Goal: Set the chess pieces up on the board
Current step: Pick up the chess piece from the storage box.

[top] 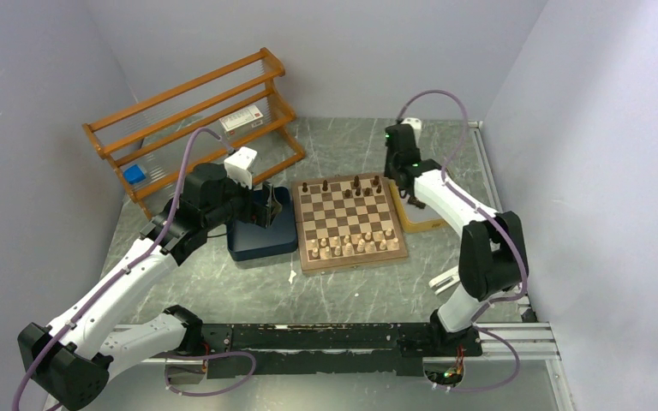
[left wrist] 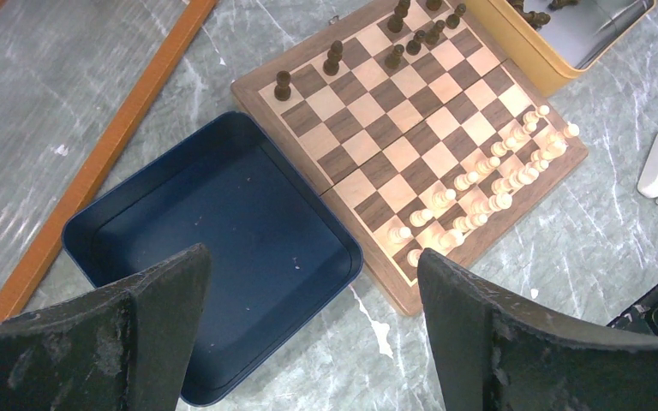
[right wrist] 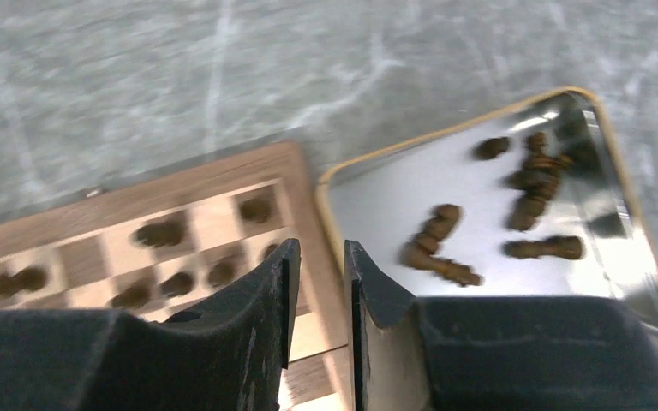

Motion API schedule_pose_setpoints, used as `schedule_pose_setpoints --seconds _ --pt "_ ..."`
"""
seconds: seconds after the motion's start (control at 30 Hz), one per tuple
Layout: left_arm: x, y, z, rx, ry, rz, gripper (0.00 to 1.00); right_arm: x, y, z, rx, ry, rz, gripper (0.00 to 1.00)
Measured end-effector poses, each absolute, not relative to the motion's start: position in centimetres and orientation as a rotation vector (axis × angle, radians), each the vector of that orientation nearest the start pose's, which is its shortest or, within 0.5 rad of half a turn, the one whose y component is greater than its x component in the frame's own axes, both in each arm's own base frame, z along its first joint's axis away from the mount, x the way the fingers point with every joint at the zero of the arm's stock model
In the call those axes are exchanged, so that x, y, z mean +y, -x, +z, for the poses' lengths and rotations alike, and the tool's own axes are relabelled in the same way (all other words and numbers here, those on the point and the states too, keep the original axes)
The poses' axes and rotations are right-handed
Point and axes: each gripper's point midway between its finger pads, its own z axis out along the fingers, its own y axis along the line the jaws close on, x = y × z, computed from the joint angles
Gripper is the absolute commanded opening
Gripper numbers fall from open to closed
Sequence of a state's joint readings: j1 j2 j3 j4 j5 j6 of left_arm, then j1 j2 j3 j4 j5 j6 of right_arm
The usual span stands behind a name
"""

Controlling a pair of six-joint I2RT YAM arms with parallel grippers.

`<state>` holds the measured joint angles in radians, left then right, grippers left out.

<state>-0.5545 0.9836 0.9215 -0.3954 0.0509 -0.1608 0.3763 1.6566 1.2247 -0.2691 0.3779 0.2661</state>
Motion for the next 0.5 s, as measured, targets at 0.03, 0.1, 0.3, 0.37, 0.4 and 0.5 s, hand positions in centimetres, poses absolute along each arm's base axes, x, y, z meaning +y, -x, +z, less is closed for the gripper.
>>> schedule_pose_setpoints --seconds 0.03,0.1,0.3,0.37,0.4,0.5 --pt "-18.6 -27.0 23.1 2.018 -0.436 -0.499 0.94 10.0 -43.8 14.0 2.215 -0.106 -0.101 0.3" --pt "-18.6 -27.0 23.1 2.018 -0.436 -0.5 0.94 7.7 -44.1 13.7 2.21 -0.157 -0.142 0.31" --pt "-18.6 -27.0 23.1 2.018 -0.437 -0.501 0.94 2.4 -45.1 11.9 2.203 -0.278 -0.219 0.32" --pt "-18.6 -27.0 23.1 2.018 -0.437 -0.501 0.94 0.9 -45.4 10.9 2.21 -0.312 -0.241 0.32" --pt "-18.6 -27.0 23.1 2.017 -0.438 -0.501 0.94 0.2 -45.6 10.4 2.215 -0.323 -0.255 0.32" --pt "-18.6 -27.0 23.1 2.017 -0.437 -0.501 0.94 -1.4 -45.8 9.0 2.232 -0.337 -0.305 0.27"
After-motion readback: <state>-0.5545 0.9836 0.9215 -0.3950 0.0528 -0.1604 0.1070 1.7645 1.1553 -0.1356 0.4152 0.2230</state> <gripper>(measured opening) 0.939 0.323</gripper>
